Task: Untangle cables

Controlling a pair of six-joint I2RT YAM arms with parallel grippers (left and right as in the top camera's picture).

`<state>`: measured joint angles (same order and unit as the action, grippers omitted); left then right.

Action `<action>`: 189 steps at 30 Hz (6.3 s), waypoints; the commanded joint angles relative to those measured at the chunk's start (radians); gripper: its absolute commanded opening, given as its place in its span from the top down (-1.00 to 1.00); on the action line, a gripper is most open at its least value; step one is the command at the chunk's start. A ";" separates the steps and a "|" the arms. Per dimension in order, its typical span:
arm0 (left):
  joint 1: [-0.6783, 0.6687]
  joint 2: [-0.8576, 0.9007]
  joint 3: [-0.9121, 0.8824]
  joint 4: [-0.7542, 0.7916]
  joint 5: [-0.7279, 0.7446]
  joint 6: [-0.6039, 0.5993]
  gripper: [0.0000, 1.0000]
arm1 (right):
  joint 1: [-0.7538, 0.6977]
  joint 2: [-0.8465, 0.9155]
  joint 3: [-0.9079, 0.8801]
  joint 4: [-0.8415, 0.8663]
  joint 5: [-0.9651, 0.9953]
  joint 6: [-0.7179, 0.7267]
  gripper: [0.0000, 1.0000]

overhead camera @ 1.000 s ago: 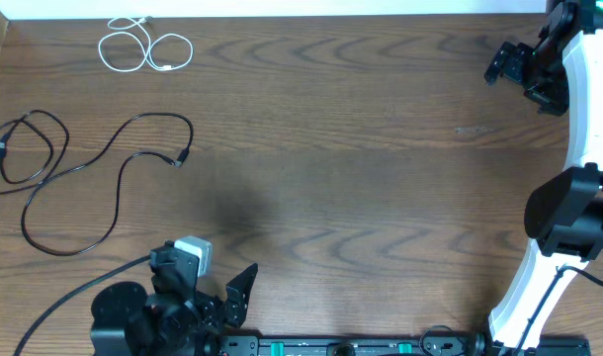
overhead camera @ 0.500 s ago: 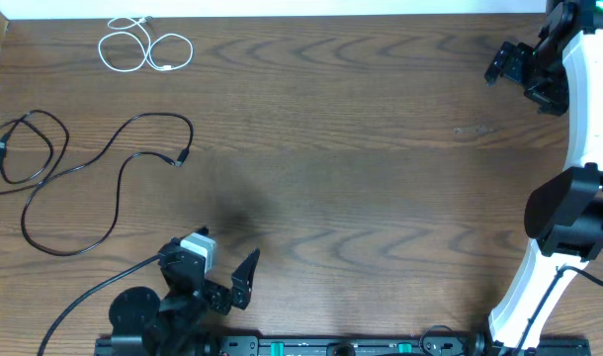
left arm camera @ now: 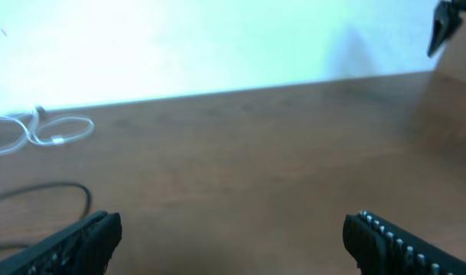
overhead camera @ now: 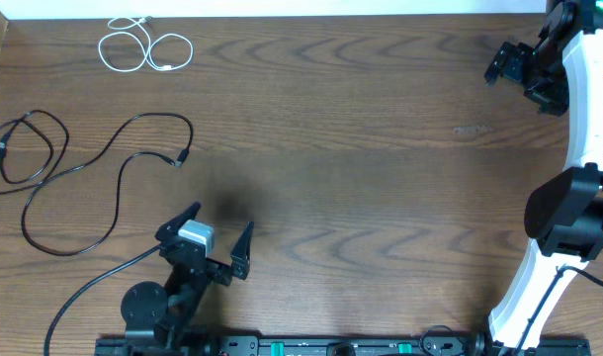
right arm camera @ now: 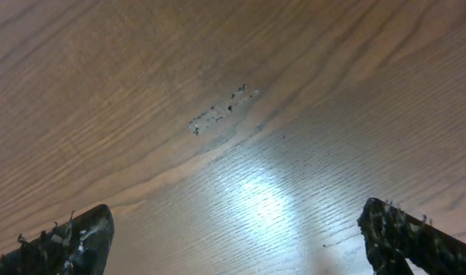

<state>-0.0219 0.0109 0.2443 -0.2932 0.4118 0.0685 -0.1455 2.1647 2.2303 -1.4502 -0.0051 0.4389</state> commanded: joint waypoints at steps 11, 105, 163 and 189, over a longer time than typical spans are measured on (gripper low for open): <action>-0.003 -0.010 -0.185 0.283 -0.064 0.009 -0.96 | 0.005 0.008 -0.001 -0.002 0.002 -0.010 -0.99; -0.001 -0.007 -0.240 0.224 -0.360 -0.043 -0.96 | -0.023 0.002 -0.001 -0.001 0.002 -0.010 -0.99; -0.001 -0.007 -0.240 0.224 -0.360 -0.043 -0.96 | 0.233 -1.415 -1.251 1.175 0.124 -0.219 -0.98; -0.001 -0.007 -0.240 0.224 -0.360 -0.043 -0.96 | 0.157 -2.048 -1.998 1.563 0.021 -0.272 -0.98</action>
<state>-0.0219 0.0101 0.0223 -0.0353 0.0597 0.0090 -0.0071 0.1471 0.2577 0.1097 0.0273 0.1783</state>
